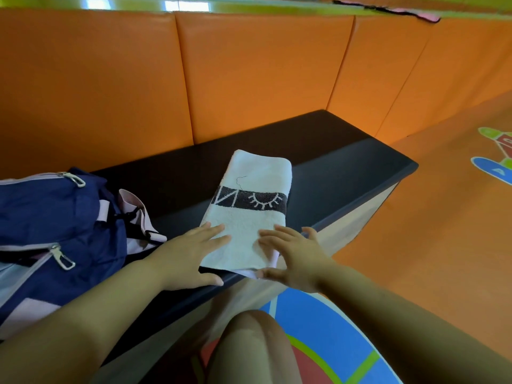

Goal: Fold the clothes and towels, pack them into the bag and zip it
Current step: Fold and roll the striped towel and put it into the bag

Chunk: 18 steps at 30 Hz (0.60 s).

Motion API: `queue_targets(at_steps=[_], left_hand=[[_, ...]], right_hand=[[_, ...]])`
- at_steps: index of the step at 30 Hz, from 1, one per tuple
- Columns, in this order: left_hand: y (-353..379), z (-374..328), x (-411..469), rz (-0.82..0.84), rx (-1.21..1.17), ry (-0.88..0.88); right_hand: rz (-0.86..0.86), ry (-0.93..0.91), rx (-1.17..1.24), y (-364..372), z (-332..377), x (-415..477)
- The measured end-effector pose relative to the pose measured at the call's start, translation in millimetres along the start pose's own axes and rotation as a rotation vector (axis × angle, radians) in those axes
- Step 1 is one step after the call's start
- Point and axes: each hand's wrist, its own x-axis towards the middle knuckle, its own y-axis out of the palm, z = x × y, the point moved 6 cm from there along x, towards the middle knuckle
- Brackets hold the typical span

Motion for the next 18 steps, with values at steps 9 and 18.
queue_targets(at_steps=[9, 18], left_hand=[[5, -9, -2, -0.083, 0.134, 0.041], [9, -10, -10, -0.225, 0.103, 0.076]], right_hand=[[-0.164, 0.082, -0.03, 4, 6, -17], [-0.127, -0.063, -0.028, 8, 7, -29]])
